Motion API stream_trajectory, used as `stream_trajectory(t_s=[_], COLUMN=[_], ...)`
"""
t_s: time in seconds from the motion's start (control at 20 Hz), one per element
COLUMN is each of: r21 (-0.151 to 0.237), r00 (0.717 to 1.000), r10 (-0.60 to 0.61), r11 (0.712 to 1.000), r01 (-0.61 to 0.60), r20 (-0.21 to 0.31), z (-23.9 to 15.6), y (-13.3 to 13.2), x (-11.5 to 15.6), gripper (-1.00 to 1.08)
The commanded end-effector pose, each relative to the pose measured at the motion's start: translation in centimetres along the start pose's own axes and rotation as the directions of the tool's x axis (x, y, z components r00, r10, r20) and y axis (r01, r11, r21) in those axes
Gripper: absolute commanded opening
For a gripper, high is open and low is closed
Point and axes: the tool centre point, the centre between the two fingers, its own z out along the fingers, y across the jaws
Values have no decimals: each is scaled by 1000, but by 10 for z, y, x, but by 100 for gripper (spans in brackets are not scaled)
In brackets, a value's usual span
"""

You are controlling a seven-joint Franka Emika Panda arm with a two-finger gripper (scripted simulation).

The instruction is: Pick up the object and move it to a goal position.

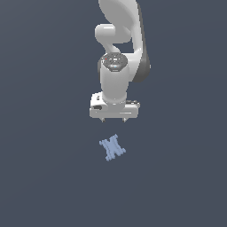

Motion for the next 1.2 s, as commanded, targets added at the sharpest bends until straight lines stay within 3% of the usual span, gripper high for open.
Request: stream_trajectory(t_s=[0.0, 0.75, 1.15], r21=[0, -3, -2], r00=[1000, 997, 992], r10=[0, -66, -126], r11=[1000, 998, 992], r01=[0, 67, 126], r20=[0, 26, 19], z=[0, 5, 18], y=[0, -13, -11], x=[0, -4, 9], gripper=[100, 100, 100])
